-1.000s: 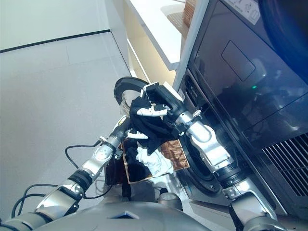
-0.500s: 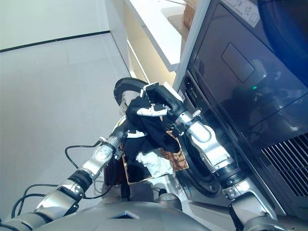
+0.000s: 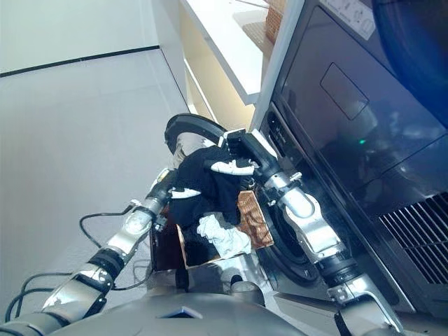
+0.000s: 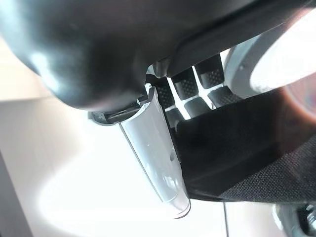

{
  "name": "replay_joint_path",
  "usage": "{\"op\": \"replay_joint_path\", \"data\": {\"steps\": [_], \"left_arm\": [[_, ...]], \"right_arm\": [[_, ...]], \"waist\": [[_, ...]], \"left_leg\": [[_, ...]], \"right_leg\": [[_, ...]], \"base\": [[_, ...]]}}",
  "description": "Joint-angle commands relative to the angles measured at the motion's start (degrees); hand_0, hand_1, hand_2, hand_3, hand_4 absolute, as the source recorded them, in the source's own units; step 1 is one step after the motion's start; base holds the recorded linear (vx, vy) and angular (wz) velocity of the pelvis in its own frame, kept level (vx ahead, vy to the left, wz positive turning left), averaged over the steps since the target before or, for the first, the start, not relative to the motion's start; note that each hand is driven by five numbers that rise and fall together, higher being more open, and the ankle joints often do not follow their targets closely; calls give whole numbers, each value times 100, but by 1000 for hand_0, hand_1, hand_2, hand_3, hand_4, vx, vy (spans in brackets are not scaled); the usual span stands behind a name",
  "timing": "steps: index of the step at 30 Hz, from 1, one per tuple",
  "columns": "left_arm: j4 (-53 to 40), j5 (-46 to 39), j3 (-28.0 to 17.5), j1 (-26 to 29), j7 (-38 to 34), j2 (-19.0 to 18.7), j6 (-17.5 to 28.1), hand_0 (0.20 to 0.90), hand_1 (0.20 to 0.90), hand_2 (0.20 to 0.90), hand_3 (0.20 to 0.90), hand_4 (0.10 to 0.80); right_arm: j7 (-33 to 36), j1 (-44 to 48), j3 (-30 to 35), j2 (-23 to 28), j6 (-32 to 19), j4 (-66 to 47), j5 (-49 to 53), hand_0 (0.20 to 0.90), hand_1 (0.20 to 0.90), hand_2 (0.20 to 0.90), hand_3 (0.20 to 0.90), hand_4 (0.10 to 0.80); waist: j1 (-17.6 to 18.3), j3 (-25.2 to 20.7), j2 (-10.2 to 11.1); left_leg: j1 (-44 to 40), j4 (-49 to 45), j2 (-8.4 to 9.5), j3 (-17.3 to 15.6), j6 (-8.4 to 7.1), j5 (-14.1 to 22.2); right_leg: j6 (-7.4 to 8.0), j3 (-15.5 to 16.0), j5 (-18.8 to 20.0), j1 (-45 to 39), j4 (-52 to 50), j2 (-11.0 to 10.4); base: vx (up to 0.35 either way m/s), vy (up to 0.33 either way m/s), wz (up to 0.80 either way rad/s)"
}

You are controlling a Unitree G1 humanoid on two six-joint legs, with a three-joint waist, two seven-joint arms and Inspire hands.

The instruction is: Pick up the clothes and place them into the washing machine

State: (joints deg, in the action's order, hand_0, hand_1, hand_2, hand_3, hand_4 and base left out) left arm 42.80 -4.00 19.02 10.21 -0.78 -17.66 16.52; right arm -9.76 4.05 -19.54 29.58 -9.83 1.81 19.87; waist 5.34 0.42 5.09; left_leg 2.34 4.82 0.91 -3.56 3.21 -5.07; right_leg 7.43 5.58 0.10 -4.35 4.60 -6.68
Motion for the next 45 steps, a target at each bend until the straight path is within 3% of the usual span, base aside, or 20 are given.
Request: {"op": "replay_joint_path", "data": {"steps": [1, 16, 25, 44, 45], "left_arm": [[-184, -258, -268, 407, -121, -209, 504, 200, 200, 200, 200, 300], [-963, -633, -1338, -269, -277, -616, 603, 200, 200, 200, 200, 300], [-1795, -826, -1342, -218, -340, -476, 618, 200, 200, 200, 200, 300], [-2553, -911, -1262, -225, -228, -368, 526, 200, 200, 200, 200, 300], [-2650, -906, -1240, -206, -200, -379, 506, 200, 200, 200, 200, 300]], "right_arm": [[223, 269, 539, -156, -620, -445, -52, 200, 200, 200, 200, 300], [635, 110, 868, -333, -626, 21, -1356, 200, 200, 200, 200, 300], [975, 393, 344, -518, -442, 916, -2506, 200, 200, 200, 200, 300], [768, 262, -39, -602, -346, 962, -2767, 200, 200, 200, 200, 300], [773, 265, -30, -596, -323, 957, -2805, 420, 420, 420, 420, 457]], "waist": [[-208, -494, 38], [-334, -389, 65], [-400, -336, 52], [-387, -341, 3], [-381, -341, 0]], "left_leg": [[-318, -40, -134, 15, -402, 466], [-257, -63, -107, 102, -384, 454], [-222, -68, -83, 172, -362, 456], [-255, -82, -63, 192, -349, 467], [-254, -81, -62, 194, -348, 467]], "right_leg": [[123, -11, 479, 735, -386, -183], [123, 27, 466, 759, -397, -188], [119, 73, 466, 758, -401, -211], [109, 83, 447, 721, -397, -211], [110, 86, 449, 720, -396, -212]], "base": [[0, 0, 0], [0, 0, 0], [-4, 4, 1], [0, 0, 0], [0, 0, 0]]}}
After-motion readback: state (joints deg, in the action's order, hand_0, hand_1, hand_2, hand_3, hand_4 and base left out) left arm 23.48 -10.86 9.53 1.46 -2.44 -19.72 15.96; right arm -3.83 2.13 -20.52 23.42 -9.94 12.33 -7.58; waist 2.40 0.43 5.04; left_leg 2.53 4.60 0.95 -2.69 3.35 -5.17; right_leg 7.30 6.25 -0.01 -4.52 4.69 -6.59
